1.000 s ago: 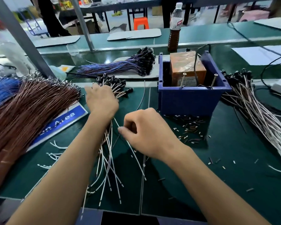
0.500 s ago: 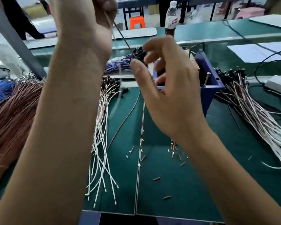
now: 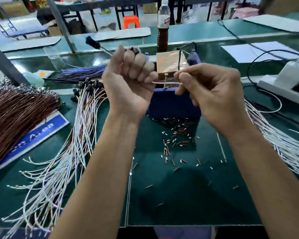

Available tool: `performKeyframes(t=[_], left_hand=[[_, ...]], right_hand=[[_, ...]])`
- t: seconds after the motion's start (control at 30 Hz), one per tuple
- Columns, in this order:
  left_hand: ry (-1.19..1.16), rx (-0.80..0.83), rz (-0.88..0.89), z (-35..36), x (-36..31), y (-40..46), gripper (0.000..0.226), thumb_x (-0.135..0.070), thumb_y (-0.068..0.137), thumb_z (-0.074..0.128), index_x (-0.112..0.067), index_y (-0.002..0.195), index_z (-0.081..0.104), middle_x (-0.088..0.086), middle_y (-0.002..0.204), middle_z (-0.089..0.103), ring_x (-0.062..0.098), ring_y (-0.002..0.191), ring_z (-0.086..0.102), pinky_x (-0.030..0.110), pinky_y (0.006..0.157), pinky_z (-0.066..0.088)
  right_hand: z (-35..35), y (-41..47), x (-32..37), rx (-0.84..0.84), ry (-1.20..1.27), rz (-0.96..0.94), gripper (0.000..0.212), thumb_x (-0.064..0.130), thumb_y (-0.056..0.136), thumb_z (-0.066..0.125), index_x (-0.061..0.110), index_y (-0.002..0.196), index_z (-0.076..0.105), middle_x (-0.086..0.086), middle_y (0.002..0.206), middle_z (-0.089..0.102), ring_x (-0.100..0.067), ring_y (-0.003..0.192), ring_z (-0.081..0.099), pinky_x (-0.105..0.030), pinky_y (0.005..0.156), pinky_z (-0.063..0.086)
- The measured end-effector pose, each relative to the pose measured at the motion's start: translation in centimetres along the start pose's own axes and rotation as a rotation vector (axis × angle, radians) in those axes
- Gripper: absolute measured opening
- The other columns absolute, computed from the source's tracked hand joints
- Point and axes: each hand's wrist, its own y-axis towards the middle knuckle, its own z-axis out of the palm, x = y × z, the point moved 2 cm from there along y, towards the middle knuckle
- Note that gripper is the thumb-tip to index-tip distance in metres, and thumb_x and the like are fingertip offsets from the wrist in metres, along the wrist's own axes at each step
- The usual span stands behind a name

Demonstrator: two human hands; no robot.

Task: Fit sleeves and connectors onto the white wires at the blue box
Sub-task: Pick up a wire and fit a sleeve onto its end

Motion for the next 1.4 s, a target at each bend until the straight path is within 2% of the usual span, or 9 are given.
performKeyframes(t=[0.1, 0.3, 0.53, 0.77, 0.93, 1.07, 1.2, 1.33, 1.4], left_hand=[[-0.173, 0.3, -0.159, -1.9, 2.4, -0.9, 0.043, -0.03, 0.101, 0.042, -0.022, 0.063, 0.024, -0.003, 0.06, 0.022, 0.012, 0.06, 0.024, 0.026, 0.058, 0.026], [-0.105, 0.471, -0.242, -4.8, 5.2, -1.3, 0.038, -0.031, 0.094, 0.062, -0.018, 0.069, 0.036, 0.0, 0.068, 0.04, 0.016, 0.067, 0.035, 0.028, 0.065, 0.035], [-0.383, 0.388, -0.223, -7.9, 3.2, -0.9, 0.032, -0.038, 0.101, 0.045, -0.023, 0.076, 0.03, -0.008, 0.068, 0.031, 0.006, 0.057, 0.028, 0.019, 0.055, 0.025], [0.099, 0.43, -0.293, -7.7, 3.9, -1.1, 0.046, -0.038, 0.088, 0.073, -0.02, 0.074, 0.034, -0.007, 0.064, 0.036, 0.006, 0.051, 0.018, 0.017, 0.044, 0.018], [0.209, 0.583, -0.341, -5.2, 5.8, -2.2, 0.035, -0.016, 0.084, 0.079, -0.011, 0.081, 0.044, 0.004, 0.073, 0.036, 0.005, 0.055, 0.03, 0.013, 0.049, 0.032], [0.193, 0.531, -0.261, -3.3, 7.5, -2.8, 0.007, -0.009, 0.093, 0.063, -0.011, 0.087, 0.06, 0.007, 0.094, 0.056, 0.009, 0.07, 0.043, 0.019, 0.064, 0.04], [0.318, 0.379, -0.194, -2.9, 8.5, -2.9, 0.037, -0.024, 0.107, 0.046, -0.015, 0.077, 0.065, 0.01, 0.086, 0.059, 0.015, 0.064, 0.047, 0.024, 0.058, 0.037], [0.653, 0.138, -0.115, -3.5, 9.9, -2.7, 0.026, -0.026, 0.098, 0.059, -0.023, 0.072, 0.064, 0.012, 0.076, 0.061, 0.01, 0.049, 0.047, 0.02, 0.045, 0.036], [0.808, 0.106, 0.016, -3.6, 10.1, -2.6, 0.015, -0.011, 0.095, 0.067, -0.02, 0.083, 0.064, 0.005, 0.079, 0.068, 0.01, 0.06, 0.059, 0.024, 0.057, 0.048]], right_hand=[[-1.5, -0.8, -2.5, 0.036, -0.037, 0.115, 0.006, 0.007, 0.095, 0.075, 0.002, 0.096, 0.079, -0.011, 0.077, 0.076, 0.001, 0.059, 0.061, -0.017, 0.06, 0.047], [-1.7, -3.1, -5.2, 0.13, -0.057, 0.124, 0.004, 0.005, 0.096, 0.075, 0.005, 0.096, 0.079, -0.001, 0.078, 0.075, -0.003, 0.065, 0.063, -0.017, 0.065, 0.049], [-1.6, -3.7, -6.3, 0.097, -0.21, 0.154, 0.011, 0.012, 0.099, 0.072, 0.013, 0.093, 0.082, 0.003, 0.073, 0.075, -0.021, 0.068, 0.072, -0.045, 0.065, 0.058], [-1.2, -3.7, -6.2, 0.023, -0.333, 0.088, 0.002, 0.012, 0.091, 0.081, 0.012, 0.091, 0.083, 0.008, 0.078, 0.076, -0.009, 0.069, 0.07, -0.024, 0.064, 0.056], [-0.7, -3.8, -6.1, 0.061, -0.386, 0.084, 0.002, 0.011, 0.089, 0.081, 0.012, 0.089, 0.083, 0.013, 0.073, 0.071, -0.003, 0.064, 0.064, -0.015, 0.064, 0.046], [-0.5, -3.8, -6.1, 0.058, -0.37, 0.107, 0.004, 0.009, 0.09, 0.079, 0.012, 0.09, 0.082, 0.008, 0.069, 0.071, -0.009, 0.058, 0.062, -0.019, 0.058, 0.045], [-0.4, -3.9, -6.0, 0.015, -0.359, 0.114, 0.006, 0.008, 0.092, 0.077, 0.012, 0.09, 0.081, 0.01, 0.071, 0.071, -0.008, 0.061, 0.064, -0.018, 0.061, 0.046], [-0.6, -3.8, -6.1, -0.033, -0.369, 0.099, 0.007, 0.01, 0.095, 0.074, 0.012, 0.092, 0.081, 0.01, 0.075, 0.072, -0.006, 0.067, 0.067, -0.02, 0.066, 0.05], [-0.6, -3.8, -6.0, -0.03, -0.363, 0.089, 0.01, 0.013, 0.097, 0.072, 0.011, 0.094, 0.081, 0.009, 0.076, 0.073, -0.008, 0.069, 0.068, -0.027, 0.066, 0.054]])
